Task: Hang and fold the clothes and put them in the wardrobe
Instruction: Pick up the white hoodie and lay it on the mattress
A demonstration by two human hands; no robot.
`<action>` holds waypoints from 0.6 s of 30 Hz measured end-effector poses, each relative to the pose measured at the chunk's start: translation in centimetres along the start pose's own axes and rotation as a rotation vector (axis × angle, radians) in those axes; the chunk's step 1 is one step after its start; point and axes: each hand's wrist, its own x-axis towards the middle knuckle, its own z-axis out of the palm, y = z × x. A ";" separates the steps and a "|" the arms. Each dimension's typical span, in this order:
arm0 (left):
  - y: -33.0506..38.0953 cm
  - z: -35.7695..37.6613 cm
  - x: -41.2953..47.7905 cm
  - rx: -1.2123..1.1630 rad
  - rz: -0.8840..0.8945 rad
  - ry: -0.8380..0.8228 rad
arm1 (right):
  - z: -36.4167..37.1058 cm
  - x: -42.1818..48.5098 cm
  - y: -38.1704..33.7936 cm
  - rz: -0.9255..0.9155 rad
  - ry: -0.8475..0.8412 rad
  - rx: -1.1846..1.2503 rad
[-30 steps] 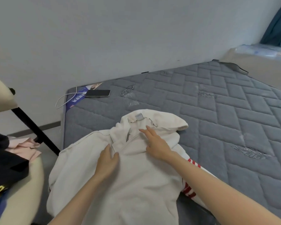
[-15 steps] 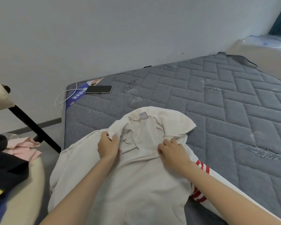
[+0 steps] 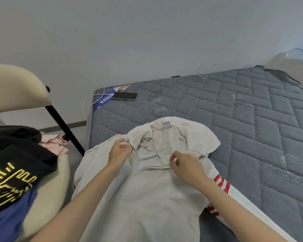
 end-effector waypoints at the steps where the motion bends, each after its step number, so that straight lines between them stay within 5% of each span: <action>1: 0.3 -0.7 -0.8 0.004 0.026 0.003 | -0.4 -0.3 -1.0 -0.025 -0.042 0.059; 18: -1.4 -24.0 -17.6 -0.105 0.152 0.347 | 0.3 -7.8 -25.2 -0.589 -0.175 0.329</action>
